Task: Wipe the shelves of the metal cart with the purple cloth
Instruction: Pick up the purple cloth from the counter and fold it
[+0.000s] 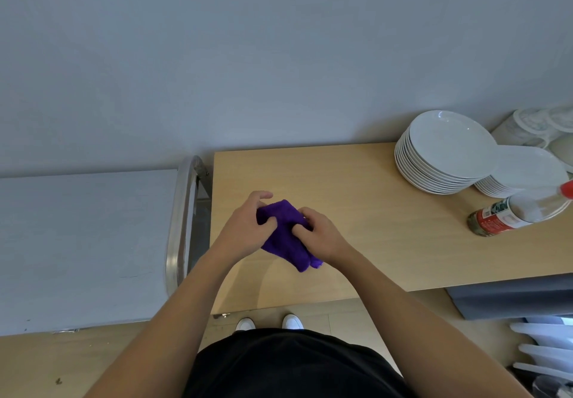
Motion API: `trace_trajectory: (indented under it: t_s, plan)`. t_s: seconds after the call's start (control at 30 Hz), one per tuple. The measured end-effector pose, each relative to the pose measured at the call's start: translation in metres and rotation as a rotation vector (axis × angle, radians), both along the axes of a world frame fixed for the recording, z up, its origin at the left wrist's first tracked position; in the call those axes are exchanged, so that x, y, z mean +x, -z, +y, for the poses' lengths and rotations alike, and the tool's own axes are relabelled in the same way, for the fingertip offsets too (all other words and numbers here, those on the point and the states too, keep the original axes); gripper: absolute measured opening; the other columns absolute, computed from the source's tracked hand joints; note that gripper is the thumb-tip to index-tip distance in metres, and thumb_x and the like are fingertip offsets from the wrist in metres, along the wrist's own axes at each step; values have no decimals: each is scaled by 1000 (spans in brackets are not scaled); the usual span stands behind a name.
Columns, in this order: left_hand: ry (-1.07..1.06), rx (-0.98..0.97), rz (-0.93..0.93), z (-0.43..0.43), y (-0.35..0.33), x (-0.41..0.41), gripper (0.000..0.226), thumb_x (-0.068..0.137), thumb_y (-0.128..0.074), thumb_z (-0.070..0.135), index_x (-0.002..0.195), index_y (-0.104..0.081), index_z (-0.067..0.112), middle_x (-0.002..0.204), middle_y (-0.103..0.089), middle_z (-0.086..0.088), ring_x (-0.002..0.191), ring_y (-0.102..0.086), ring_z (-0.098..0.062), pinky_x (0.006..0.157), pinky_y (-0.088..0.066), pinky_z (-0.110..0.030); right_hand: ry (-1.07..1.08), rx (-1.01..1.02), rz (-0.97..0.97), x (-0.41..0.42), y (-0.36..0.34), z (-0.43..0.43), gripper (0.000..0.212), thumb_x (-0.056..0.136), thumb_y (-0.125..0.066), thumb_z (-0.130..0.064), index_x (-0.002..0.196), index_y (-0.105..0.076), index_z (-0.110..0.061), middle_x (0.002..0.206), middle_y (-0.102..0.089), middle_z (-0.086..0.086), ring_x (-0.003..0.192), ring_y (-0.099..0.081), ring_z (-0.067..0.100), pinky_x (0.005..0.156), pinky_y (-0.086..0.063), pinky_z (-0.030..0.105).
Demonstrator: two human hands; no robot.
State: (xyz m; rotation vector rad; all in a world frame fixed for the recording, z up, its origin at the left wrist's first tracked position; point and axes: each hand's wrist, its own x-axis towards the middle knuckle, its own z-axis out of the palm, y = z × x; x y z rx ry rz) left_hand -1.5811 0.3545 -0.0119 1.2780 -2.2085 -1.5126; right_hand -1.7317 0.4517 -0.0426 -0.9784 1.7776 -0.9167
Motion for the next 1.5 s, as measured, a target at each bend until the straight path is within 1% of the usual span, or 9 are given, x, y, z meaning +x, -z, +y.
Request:
trace_trajectory:
  t_s: [0.2,0.33,0.63,0.73,0.9,1.0,1.1,1.27,1.5]
  plan:
    - [-13,2,74,0,-5,-6,14,91,-63,34,91,-63,20,85,-69,1,82,-65,-18,71,-53,-35,-40,-57,10,-8,0,3,14,90,-57,-16,102,-60,-22,94,-69,-5,86,-65,12,72,-55,31]
    - [13,40,181,5,-9,-7,14,92,-63,27,93,-63,14,84,-72,-3,78,-65,-20,72,-50,-36,73,-131,211,-14,12,5,31,86,-64,-18,117,-63,-22,118,-57,-3,111,-53,13,95,-44,27]
    - [18,-23,299,13,-17,-10,8,96,-58,24,103,-58,24,94,-70,4,88,-65,-17,81,-54,-43,-31,-149,25,-7,3,12,55,82,-58,-27,136,-47,-30,131,-55,-18,120,-49,-4,88,-39,8]
    - [-36,-16,304,15,-16,-9,7,96,-58,23,103,-57,25,90,-72,1,81,-66,-19,74,-56,-45,-87,-142,-117,-4,-1,13,44,87,-59,-17,130,-52,-27,113,-65,-11,104,-61,6,88,-50,21]
    - [-155,-133,261,11,-10,-6,8,91,-65,25,97,-61,23,90,-70,9,85,-65,-7,74,-58,-32,-117,-69,-43,4,-2,11,53,84,-73,-39,129,-48,-26,113,-64,-11,100,-63,6,82,-57,28]
    - [-219,-218,212,9,-5,-5,9,89,-67,28,93,-62,23,95,-66,12,89,-61,-5,75,-53,-25,-218,-19,102,2,-2,6,30,89,-65,-27,116,-54,-23,101,-66,-8,89,-64,8,78,-58,35]
    - [-159,-176,194,8,4,1,8,94,-60,27,97,-56,21,101,-64,8,93,-60,-9,80,-54,-34,-328,14,171,-5,-6,4,14,91,-58,-24,105,-58,-23,93,-68,-7,83,-65,10,76,-57,36]
    - [-183,-177,132,8,10,15,11,95,-58,29,97,-51,20,90,-62,3,85,-61,-14,72,-56,-36,-343,6,242,-6,-12,-2,29,92,-64,-31,119,-55,-25,104,-67,-9,91,-65,7,80,-58,33]
    - [-278,-447,-302,17,11,93,16,96,-51,37,107,-52,26,92,-61,13,82,-61,-9,71,-52,-31,-418,-77,360,34,-8,-27,26,90,-64,-30,113,-54,-24,95,-66,-7,82,-62,11,77,-55,39]
